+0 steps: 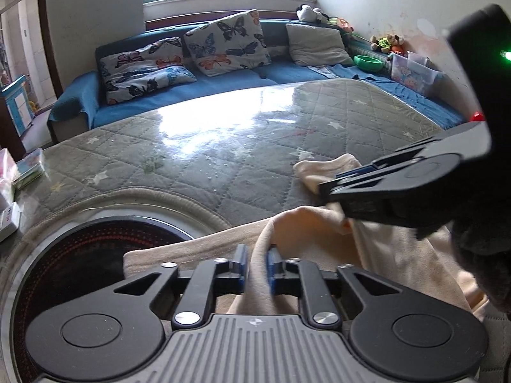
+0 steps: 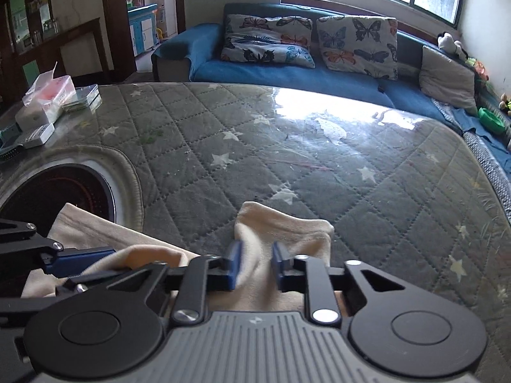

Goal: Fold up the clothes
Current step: 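Grasp the sweatshirt hem with the left gripper while the right gripper grasps it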

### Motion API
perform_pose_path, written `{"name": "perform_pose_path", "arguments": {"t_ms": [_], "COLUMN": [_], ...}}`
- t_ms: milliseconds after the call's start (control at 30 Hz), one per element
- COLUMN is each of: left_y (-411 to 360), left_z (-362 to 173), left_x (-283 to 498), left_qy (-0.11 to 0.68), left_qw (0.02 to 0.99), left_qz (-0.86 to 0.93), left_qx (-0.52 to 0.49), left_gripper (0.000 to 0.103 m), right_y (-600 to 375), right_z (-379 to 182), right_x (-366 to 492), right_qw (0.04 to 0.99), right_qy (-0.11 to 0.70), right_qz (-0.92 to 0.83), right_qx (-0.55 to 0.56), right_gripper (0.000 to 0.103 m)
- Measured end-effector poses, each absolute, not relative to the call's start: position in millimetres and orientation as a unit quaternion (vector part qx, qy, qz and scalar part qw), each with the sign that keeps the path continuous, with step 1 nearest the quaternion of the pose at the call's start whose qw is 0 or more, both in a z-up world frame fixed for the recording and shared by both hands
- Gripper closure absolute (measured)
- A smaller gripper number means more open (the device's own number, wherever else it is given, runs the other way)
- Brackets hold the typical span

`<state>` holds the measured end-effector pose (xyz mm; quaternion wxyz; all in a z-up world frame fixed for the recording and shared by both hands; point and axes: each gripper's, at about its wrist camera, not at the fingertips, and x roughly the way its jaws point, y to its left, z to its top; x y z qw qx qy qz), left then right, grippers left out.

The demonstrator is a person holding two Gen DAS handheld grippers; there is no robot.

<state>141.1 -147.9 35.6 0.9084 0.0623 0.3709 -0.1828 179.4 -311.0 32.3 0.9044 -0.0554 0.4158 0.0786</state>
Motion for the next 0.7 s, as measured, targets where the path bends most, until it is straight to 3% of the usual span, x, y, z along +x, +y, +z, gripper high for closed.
{"name": "perform_pose_path", "arguments": {"t_ms": [100, 700], "left_y": [-143.2, -35.6], "left_z": [39.7, 86.3], "left_x": [136.7, 51.9], "left_qy": [0.364, 0.303], "left_qw": [0.914, 0.95], "left_qz": [-0.172, -0.056], "left_qx": [0.054, -0.043], "left_gripper": [0.095, 0.097], "right_y": [-318.2, -405.3], "right_z": [40.2, 105.1], "right_x": [168.5, 37.5], "right_qw": [0.914, 0.961], "right_qy": [0.397, 0.277], "right_qz": [0.065, -0.022], "right_qx": [-0.058, 0.005], "right_gripper": [0.098, 0.099]}}
